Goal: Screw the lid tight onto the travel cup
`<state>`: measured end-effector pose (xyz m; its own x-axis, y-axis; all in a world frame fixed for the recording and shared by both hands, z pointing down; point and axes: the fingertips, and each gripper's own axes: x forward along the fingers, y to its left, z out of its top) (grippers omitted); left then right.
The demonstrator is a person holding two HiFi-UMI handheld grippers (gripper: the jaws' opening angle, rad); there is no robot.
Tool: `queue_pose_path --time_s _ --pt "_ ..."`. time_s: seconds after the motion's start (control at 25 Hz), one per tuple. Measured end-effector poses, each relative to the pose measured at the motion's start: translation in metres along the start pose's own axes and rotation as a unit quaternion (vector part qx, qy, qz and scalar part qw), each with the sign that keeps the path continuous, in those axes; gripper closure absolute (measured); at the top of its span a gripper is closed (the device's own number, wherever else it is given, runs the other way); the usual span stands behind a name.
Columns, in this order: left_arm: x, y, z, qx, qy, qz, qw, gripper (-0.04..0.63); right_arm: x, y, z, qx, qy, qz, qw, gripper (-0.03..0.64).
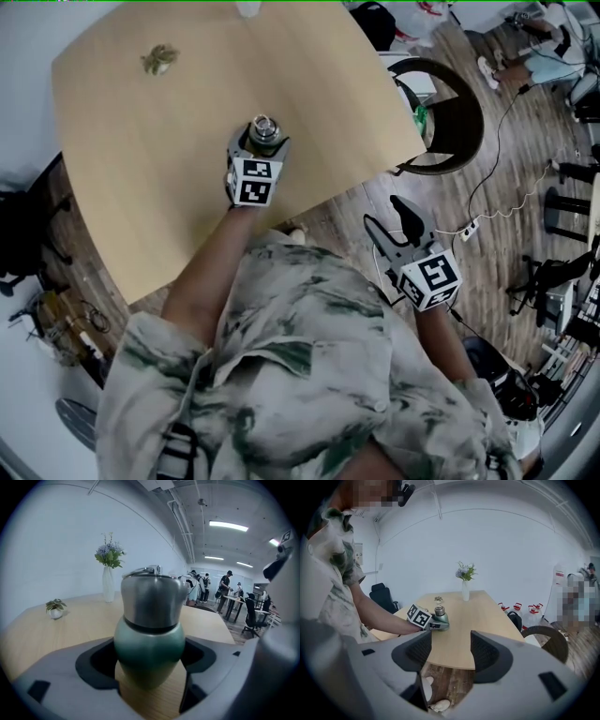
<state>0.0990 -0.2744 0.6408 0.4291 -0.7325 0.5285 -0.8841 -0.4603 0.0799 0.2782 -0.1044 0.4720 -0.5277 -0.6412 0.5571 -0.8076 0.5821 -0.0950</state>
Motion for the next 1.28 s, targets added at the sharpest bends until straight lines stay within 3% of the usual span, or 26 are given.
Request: queue_pose_path --time_s 0.2,0.4,0.68,1.28 --pt "0.012 0.004 -0.001 0.003 -0.017 0.011 0.9998 0.216 0.007 -0.004 0.001 -0.008 0.015 0.002 1.000 0.341" --pt "0.015 0.003 0.001 0.024 -0.001 0.006 0.9997 0.216 0.012 -0.008 0.005 -0.015 0.024 0.003 1.000 0.344" --pt "0.004 0.004 0.009 0.063 0.001 -0.029 0.9976 0.212 0.023 0.003 0.019 -0.023 0.021 0.009 0.999 0.347" --pt "-0.082 -0.009 0.073 0.071 -0.002 -0.123 0.9899 0.213 0.044 0.029 0.081 -0.051 -0.048 0.062 0.996 0.357"
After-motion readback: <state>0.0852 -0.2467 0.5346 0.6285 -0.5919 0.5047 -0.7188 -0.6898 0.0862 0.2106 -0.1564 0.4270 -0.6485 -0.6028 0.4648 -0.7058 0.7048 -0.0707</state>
